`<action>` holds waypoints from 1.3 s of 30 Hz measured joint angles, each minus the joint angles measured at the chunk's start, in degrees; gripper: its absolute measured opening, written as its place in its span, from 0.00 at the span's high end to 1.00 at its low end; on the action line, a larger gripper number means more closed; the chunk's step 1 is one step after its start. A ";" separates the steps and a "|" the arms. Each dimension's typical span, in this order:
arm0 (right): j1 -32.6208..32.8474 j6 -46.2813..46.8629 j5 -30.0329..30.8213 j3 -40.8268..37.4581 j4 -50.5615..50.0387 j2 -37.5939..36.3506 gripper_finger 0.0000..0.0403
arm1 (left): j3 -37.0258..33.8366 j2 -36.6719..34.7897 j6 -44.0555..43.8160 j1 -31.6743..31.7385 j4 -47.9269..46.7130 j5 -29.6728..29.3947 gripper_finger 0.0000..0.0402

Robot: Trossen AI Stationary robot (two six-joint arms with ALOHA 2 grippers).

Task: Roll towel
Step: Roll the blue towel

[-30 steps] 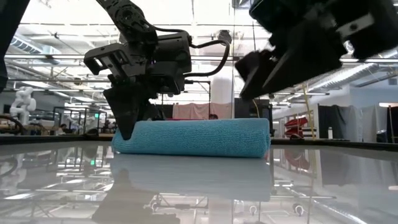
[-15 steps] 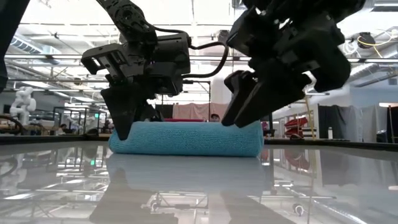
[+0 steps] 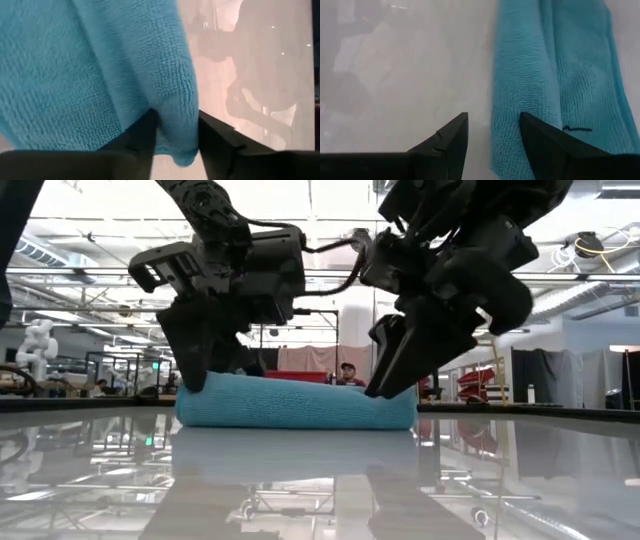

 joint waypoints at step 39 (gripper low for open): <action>-7.00 12.61 -6.25 -0.02 5.59 5.09 0.58 | -7.18 -5.70 11.22 -10.94 4.25 -30.27 0.38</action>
